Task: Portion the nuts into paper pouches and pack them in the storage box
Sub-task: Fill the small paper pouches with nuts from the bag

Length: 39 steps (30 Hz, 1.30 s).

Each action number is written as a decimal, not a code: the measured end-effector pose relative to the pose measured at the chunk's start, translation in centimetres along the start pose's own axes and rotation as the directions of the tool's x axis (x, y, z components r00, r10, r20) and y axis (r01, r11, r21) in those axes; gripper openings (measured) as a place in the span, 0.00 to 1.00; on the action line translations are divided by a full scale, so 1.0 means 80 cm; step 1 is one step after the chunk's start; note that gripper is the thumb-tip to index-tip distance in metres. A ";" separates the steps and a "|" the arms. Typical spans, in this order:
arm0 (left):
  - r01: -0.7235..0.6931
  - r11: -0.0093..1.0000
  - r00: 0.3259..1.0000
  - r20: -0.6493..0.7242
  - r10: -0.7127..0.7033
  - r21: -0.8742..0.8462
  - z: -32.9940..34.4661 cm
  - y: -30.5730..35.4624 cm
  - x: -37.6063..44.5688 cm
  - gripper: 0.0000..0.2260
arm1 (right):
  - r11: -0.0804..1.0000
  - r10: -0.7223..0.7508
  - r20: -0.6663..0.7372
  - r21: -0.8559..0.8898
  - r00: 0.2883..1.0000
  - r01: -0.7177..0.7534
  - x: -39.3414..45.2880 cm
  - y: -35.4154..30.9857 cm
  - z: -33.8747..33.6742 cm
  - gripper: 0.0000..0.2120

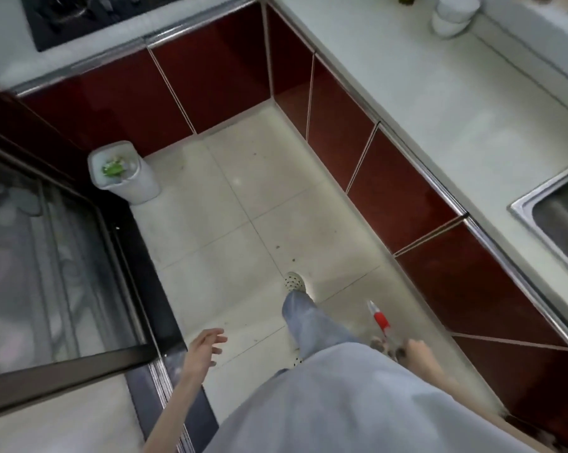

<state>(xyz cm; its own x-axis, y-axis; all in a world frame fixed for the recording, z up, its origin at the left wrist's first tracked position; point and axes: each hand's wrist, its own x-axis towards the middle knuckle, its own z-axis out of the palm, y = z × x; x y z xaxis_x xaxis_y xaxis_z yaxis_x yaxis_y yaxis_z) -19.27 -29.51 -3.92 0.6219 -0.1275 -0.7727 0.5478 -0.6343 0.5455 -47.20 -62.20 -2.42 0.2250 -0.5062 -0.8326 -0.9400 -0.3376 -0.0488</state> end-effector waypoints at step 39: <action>-0.189 0.921 0.960 0.261 0.100 0.341 -0.219 0.661 0.552 0.07 | 0.931 0.224 -0.043 0.304 0.974 -0.201 0.253 -0.543 -0.287 0.10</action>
<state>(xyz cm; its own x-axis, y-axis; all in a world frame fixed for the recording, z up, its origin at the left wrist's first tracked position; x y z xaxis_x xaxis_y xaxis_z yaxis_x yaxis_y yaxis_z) 46.93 -55.33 -3.51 0.5058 -0.3853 -0.7718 0.1960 -0.8200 0.5378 4.11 -76.02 -4.46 0.0199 -0.6027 -0.7977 -0.9985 0.0281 -0.0461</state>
